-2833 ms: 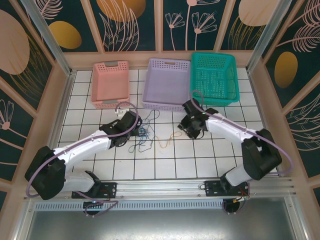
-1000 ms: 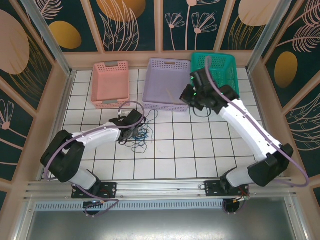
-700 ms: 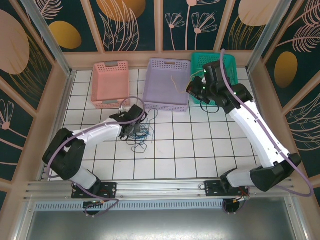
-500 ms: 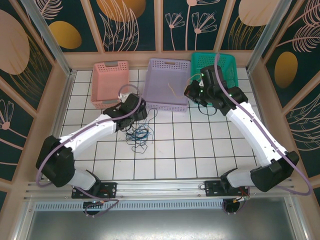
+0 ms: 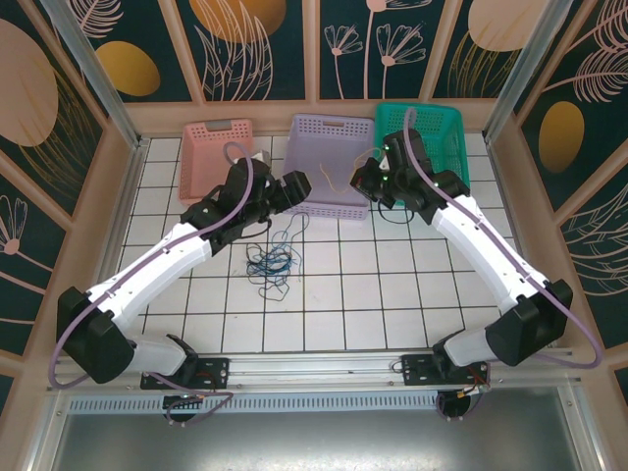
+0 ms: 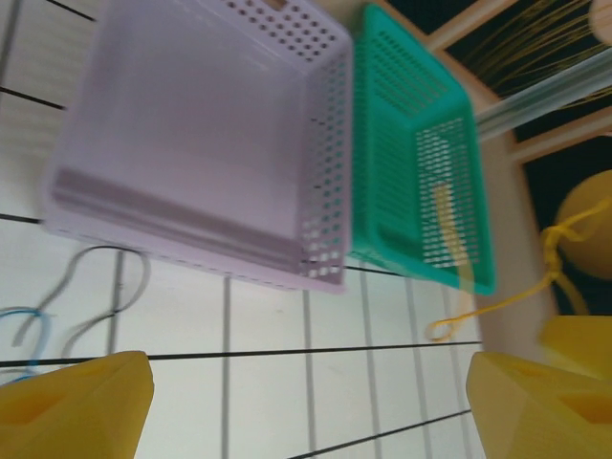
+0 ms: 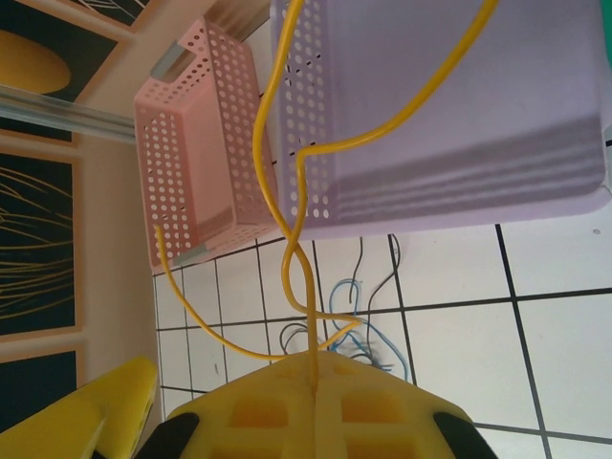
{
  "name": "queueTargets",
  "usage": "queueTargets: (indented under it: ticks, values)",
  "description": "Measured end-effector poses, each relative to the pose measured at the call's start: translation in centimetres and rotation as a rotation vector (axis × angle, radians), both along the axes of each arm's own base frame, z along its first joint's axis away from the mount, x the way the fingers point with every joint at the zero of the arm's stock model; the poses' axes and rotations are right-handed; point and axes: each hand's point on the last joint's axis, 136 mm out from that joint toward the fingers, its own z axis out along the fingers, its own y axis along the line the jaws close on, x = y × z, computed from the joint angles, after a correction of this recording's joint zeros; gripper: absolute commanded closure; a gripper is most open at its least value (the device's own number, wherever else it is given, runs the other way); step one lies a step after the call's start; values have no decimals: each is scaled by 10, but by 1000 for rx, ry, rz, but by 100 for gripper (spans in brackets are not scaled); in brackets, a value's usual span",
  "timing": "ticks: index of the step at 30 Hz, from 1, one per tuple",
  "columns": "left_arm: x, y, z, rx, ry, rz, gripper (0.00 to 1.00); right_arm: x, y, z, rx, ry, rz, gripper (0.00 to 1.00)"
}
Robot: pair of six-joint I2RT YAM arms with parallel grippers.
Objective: Untangle the cables
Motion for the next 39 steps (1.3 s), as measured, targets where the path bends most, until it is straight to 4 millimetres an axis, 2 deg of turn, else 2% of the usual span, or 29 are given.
queueTargets:
  ticks: [7, 10, 12, 15, 16, 18, 19, 21, 24, 29, 32, 35, 39]
  values:
    - [3, -18, 10, -127, 15, -25, 22, -3, 12, -6, 24, 19, 24, 100]
    - [5, -23, 4, -139, 32, -32, 28, -5, 17, -6, 31, 18, 35, 100]
    - [7, -27, -2, -143, 49, -36, 36, -8, 21, -6, 34, 19, 43, 100]
    - [13, -32, -14, -135, 68, -37, 55, -13, 29, -5, 44, 22, 63, 100]
    - [15, -34, -19, -128, 74, -37, 65, -15, 31, -5, 48, 26, 71, 100]
    - [18, -35, -27, -113, 88, -32, 94, -18, 35, -5, 52, 29, 81, 100]
    - [21, -35, -29, -99, 90, -26, 100, -19, 36, -4, 54, 30, 85, 100]
    - [26, -32, -30, -75, 84, -10, 100, -20, 36, -6, 54, 33, 90, 100]
    - [39, -19, -20, -61, 58, 27, 100, -23, 34, -16, 40, 46, 97, 100]
    - [81, 34, 13, -64, -22, 134, 100, -45, 33, -45, -10, 76, 173, 100]
    - [103, 62, 42, -64, -88, 172, 100, -64, 41, -55, -36, 80, 260, 100]
    - [115, 73, 64, -60, -144, 175, 100, -81, 54, -61, -54, 73, 351, 100]
    - [120, 82, 68, -44, -159, 176, 100, -97, 68, -71, -98, 73, 445, 100]
